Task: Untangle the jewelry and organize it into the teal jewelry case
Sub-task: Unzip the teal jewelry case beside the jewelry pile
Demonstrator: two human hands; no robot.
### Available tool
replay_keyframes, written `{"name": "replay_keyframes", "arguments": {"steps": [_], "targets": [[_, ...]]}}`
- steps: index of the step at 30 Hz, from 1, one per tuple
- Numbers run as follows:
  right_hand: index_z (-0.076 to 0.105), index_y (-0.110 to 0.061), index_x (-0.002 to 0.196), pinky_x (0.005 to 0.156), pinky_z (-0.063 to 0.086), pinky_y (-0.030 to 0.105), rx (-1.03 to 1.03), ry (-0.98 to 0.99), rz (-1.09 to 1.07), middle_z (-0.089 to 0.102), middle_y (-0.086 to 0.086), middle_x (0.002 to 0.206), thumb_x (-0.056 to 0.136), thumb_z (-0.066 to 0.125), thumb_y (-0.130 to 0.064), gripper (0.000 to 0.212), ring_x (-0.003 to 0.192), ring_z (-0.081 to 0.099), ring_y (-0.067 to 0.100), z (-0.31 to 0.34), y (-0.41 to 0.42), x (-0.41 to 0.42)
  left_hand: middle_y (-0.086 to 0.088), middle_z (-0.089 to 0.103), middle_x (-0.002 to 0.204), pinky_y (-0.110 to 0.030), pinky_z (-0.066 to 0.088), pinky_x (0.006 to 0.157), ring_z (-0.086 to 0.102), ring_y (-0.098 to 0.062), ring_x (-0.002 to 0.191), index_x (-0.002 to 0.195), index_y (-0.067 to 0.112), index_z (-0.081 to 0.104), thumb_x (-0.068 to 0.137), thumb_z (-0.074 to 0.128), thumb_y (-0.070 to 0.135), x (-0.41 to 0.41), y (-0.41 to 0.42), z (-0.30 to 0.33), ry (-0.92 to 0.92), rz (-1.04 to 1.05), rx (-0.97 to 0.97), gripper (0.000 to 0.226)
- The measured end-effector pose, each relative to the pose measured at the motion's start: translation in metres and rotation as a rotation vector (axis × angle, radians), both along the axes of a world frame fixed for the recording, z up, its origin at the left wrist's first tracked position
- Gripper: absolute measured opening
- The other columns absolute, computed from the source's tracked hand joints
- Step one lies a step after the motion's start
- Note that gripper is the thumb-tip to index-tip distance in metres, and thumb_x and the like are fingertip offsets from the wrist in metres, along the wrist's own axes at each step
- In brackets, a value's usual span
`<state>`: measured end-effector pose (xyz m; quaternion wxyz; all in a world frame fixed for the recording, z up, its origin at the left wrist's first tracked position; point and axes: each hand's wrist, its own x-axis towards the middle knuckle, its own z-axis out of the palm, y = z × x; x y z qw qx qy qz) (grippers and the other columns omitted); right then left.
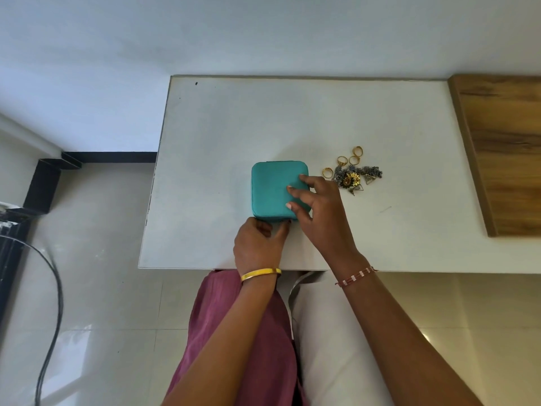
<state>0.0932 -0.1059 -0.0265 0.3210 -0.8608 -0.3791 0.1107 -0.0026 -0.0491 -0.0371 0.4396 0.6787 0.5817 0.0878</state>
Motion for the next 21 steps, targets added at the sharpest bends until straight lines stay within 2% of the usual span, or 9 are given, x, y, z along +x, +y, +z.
{"name": "replay_keyframes", "arguments": {"steps": [3, 8, 13, 16, 19, 21], "targets": [[0.064, -0.005, 0.113, 0.091, 0.037, 0.028, 0.017, -0.006, -0.002, 0.055, 0.015, 0.125, 0.083, 0.065, -0.012, 0.031, 0.116, 0.045, 0.031, -0.002, 0.000, 0.000, -0.002, 0.067, 0.081, -0.022, 0.041, 0.066, 0.061, -0.016, 0.074, 0.084, 0.013, 0.066, 0.076, 0.068, 0.041, -0.002, -0.001, -0.002, 0.001, -0.026, 0.038, 0.029], [0.065, -0.004, 0.111, 0.090, 0.042, 0.033, 0.025, -0.017, 0.005, 0.056, 0.017, 0.122, 0.082, 0.066, -0.012, 0.030, 0.113, 0.047, 0.033, -0.004, 0.000, 0.001, -0.010, 0.069, 0.098, -0.018, 0.036, 0.071, 0.060, -0.020, 0.083, 0.099, 0.009, 0.069, 0.088, 0.056, 0.027, -0.005, 0.001, -0.002, 0.030, -0.053, 0.066, 0.025], [0.064, -0.006, 0.114, 0.091, 0.042, 0.033, 0.013, -0.012, 0.013, 0.055, 0.015, 0.126, 0.083, 0.065, -0.013, 0.031, 0.116, 0.045, 0.032, -0.004, -0.001, 0.001, -0.006, 0.068, 0.104, -0.019, 0.038, 0.075, 0.062, -0.019, 0.088, 0.103, 0.011, 0.068, 0.083, 0.062, 0.034, -0.005, -0.003, 0.005, 0.012, -0.047, 0.063, 0.030], [0.063, -0.006, 0.115, 0.093, 0.042, 0.033, 0.007, 0.001, 0.014, 0.053, 0.015, 0.128, 0.084, 0.064, -0.013, 0.032, 0.118, 0.043, 0.031, -0.003, -0.001, 0.001, -0.003, 0.070, 0.104, -0.024, 0.046, 0.085, 0.065, -0.022, 0.090, 0.104, 0.015, 0.069, 0.078, 0.067, 0.036, -0.005, -0.005, 0.006, -0.030, 0.041, -0.001, 0.034], [0.063, -0.007, 0.116, 0.094, 0.043, 0.034, 0.007, 0.002, 0.013, 0.053, 0.014, 0.128, 0.085, 0.063, -0.014, 0.032, 0.118, 0.043, 0.030, -0.003, -0.001, 0.001, -0.002, 0.072, 0.100, -0.039, 0.052, 0.088, 0.067, -0.028, 0.083, 0.105, 0.018, 0.069, 0.075, 0.071, 0.032, -0.004, -0.009, 0.006, -0.107, 0.130, -0.120, 0.032], [0.063, -0.006, 0.116, 0.094, 0.042, 0.034, 0.003, 0.005, 0.012, 0.053, 0.015, 0.128, 0.085, 0.063, -0.014, 0.032, 0.118, 0.042, 0.030, -0.002, -0.001, 0.001, -0.002, 0.071, 0.101, -0.036, 0.052, 0.087, 0.067, -0.026, 0.084, 0.105, 0.018, 0.069, 0.076, 0.071, 0.033, -0.001, -0.013, 0.006, -0.096, 0.111, -0.135, 0.033]]}}
